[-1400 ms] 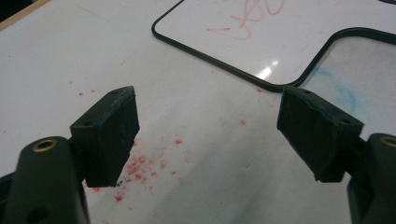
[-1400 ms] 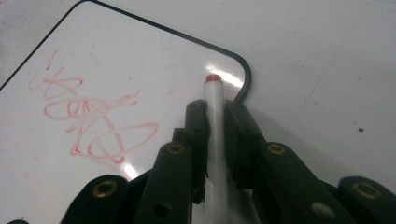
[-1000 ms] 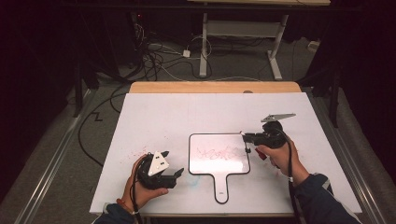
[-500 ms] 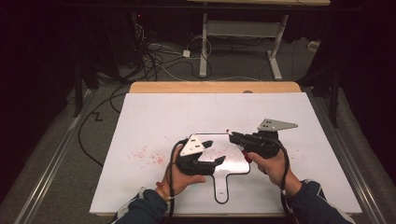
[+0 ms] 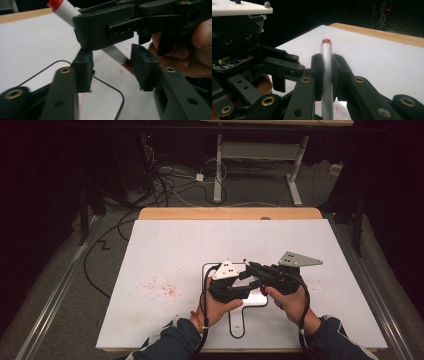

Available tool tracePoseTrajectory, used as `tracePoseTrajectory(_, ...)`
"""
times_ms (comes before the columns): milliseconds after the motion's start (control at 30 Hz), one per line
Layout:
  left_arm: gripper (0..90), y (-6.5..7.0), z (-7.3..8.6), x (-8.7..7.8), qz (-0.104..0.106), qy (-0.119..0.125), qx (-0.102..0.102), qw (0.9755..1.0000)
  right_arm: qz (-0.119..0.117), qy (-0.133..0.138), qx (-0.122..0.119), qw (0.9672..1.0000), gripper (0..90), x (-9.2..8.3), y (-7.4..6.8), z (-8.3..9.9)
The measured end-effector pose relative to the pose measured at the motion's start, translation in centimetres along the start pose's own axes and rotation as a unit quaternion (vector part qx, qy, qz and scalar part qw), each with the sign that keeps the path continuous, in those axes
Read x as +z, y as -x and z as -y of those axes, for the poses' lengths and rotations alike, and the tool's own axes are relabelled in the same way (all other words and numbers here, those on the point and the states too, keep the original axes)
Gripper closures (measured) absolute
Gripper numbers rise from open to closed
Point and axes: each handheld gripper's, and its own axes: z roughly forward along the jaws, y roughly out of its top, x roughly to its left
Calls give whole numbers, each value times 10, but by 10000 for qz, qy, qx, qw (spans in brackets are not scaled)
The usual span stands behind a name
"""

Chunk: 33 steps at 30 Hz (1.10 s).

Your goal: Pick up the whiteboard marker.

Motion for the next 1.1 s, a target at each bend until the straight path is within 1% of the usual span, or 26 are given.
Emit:
tracePoseTrajectory(100, 617, 0, 0, 2, -42, -4, 34, 10000, -7, 54, 8, 10000, 811, -1, 0, 0)
tracePoseTrajectory(133, 617, -1, 0, 4, -55, -36, 19, 10000, -42, 58, -50, 10000, 811, 0, -1, 0)
tracePoseTrajectory(233, 671, -3, 1, 3, -108, -48, 49, 9999, 12, 78, -191, 9998, 812, 0, -5, 0)
tracePoseTrajectory(300, 713, -4, 1, 3, -124, -47, 49, 9999, 49, 112, -239, 9996, 812, -2, -6, 0)
tracePoseTrajectory(333, 730, -5, 1, 2, -195, -47, 77, 9998, 75, 121, -262, 9996, 811, -3, -6, -1)
tracePoseTrajectory(400, 737, -4, 2, 3, -269, -82, 185, 9994, 106, 109, -310, 9994, 811, -4, -6, -1)
tracePoseTrajectory(433, 738, -4, 2, 3, -269, -82, 185, 9994, 106, 109, -310, 9994, 811, -4, -6, -1)
tracePoseTrajectory(467, 738, -4, 1, 3, -334, -141, 290, 9989, 131, 94, -352, 9993, 811, -4, -6, 0)
tracePoseTrajectory(500, 740, -4, 1, 3, -334, -141, 290, 9989, 135, 89, -384, 9991, 811, -4, -6, 0)
tracePoseTrajectory(600, 750, -6, 1, 4, -403, -218, 396, 9982, 183, 77, -406, 9990, 811, -4, -7, 1)
tracePoseTrajectory(667, 755, -7, 1, 4, -417, -227, 410, 9980, 226, 60, -462, 9987, 811, -4, -8, 1)
tracePoseTrajectory(700, 755, -7, 1, 4, -458, -224, 425, 9978, 226, 60, -462, 9987, 811, -4, -8, 1)
tracePoseTrajectory(733, 707, -8, 0, 5, -516, -230, 482, 9972, 233, 33, -462, 9987, 811, -3, -9, 2)
tracePoseTrajectory(767, 717, -8, -1, 5, -479, -188, 480, 9975, 252, 26, -478, 9985, 811, -2, -9, 2)
tracePoseTrajectory(800, 759, -8, -1, 6, -484, -195, 530, 9972, 264, 31, -486, 9985, 811, -2, -9, 2)
tracePoseTrajectory(833, 759, -8, -1, 7, -501, -203, 562, 9970, 283, 20, -505, 9983, 811, -2, -9, 2)
tracePoseTrajectory(900, 775, -11, -1, 7, -522, -159, 544, 9970, 324, 18, -546, 9980, 810, -3, -8, 2)
tracePoseTrajectory(933, 781, -12, -1, 8, -499, -149, 557, 9971, 346, 27, -544, 9979, 810, -3, -8, 2)
tracePoseTrajectory(1033, 782, -12, -1, 10, -523, -153, 616, 9966, 386, -1, -532, 9978, 807, -4, -8, 1)
tracePoseTrajectory(1067, 782, -12, 0, 14, -534, -187, 615, 9965, 411, -29, -493, 9979, 747, -6, -7, 2)
tracePoseTrajectory(1100, 782, -12, 0, 14, -534, -187, 615, 9965, 406, -32, -490, 9980, 709, -6, -6, 2)
